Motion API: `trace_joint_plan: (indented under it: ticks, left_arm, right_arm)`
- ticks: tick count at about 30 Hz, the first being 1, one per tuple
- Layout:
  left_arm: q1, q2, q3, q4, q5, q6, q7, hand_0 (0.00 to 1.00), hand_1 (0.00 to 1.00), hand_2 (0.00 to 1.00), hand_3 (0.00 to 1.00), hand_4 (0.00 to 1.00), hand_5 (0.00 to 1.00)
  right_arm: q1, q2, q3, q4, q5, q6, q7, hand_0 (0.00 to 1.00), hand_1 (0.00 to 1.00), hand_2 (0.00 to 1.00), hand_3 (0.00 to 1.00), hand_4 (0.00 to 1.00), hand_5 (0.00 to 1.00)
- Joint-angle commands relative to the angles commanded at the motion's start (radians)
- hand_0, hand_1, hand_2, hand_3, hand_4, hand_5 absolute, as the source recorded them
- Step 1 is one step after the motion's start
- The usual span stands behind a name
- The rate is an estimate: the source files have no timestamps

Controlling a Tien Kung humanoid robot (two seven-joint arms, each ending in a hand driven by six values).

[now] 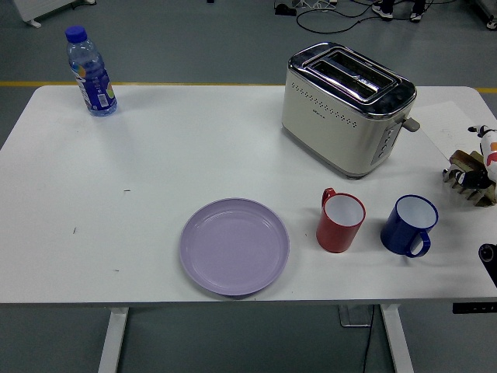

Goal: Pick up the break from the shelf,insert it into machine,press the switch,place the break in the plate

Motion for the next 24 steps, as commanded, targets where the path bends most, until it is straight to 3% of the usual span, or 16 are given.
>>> trace_joint_plan:
  ticks: [2, 3, 8, 9, 14, 15, 20, 21, 24]
  left_arm:
    - [0.000, 0.000, 0.000, 0.000, -0.001, 0.000, 0.000, 0.624, 0.457, 0.468, 0.510, 0.257, 0.807]
    - [0.000, 0.000, 0.000, 0.000, -0.001, 0.000, 0.000, 0.624, 0.457, 0.468, 0.510, 0.259, 0.809]
    - [0.000, 0.000, -0.003, 0.000, 0.001, 0.001, 0.000, 0.624, 0.457, 0.468, 0.510, 0.259, 0.809]
    - [0.000, 0.000, -0.004, 0.000, 0.001, 0.001, 0.000, 0.625, 0.457, 0.467, 0.510, 0.261, 0.811]
    - [-0.001, 0.000, -0.004, 0.000, 0.004, 0.001, 0.001, 0.625, 0.457, 0.467, 0.510, 0.261, 0.811]
    - [-0.001, 0.000, -0.003, 0.000, 0.002, 0.001, 0.001, 0.625, 0.457, 0.468, 0.510, 0.262, 0.812]
    - [-0.002, 0.000, -0.003, 0.000, 0.002, 0.001, 0.000, 0.625, 0.457, 0.468, 0.510, 0.262, 0.812]
    - [-0.002, 0.000, -0.003, 0.000, 0.001, 0.002, 0.000, 0.625, 0.456, 0.468, 0.510, 0.262, 0.813]
    - [-0.002, 0.000, -0.004, 0.000, 0.003, 0.002, 0.001, 0.625, 0.456, 0.468, 0.510, 0.262, 0.813]
  right_arm:
    - [0.006, 0.002, -0.004, -0.007, 0.000, 0.009, -0.018, 0.782, 0.755, 0.746, 0.800, 0.803, 0.123]
    - [0.007, 0.002, -0.005, -0.008, 0.000, 0.011, -0.021, 0.711, 0.702, 0.696, 0.770, 0.786, 0.115]
    - [0.019, 0.008, -0.017, -0.021, 0.000, 0.005, -0.056, 0.711, 0.702, 0.696, 0.770, 0.786, 0.115]
    - [0.023, 0.009, -0.023, -0.024, 0.000, 0.002, -0.063, 0.618, 0.636, 0.620, 0.700, 0.742, 0.101]
    - [0.032, 0.010, -0.041, -0.034, 0.000, -0.009, -0.079, 0.618, 0.636, 0.620, 0.700, 0.742, 0.101]
    - [0.033, 0.010, -0.045, -0.037, 0.000, -0.011, -0.082, 0.529, 0.562, 0.554, 0.641, 0.711, 0.088]
    - [0.039, 0.010, -0.061, -0.044, 0.000, -0.039, -0.102, 0.529, 0.562, 0.554, 0.641, 0.711, 0.088]
    - [0.040, 0.010, -0.063, -0.045, 0.000, -0.041, -0.106, 0.443, 0.488, 0.497, 0.570, 0.654, 0.058]
    - [0.044, 0.010, -0.069, -0.050, 0.000, -0.049, -0.120, 0.443, 0.488, 0.497, 0.570, 0.654, 0.058]
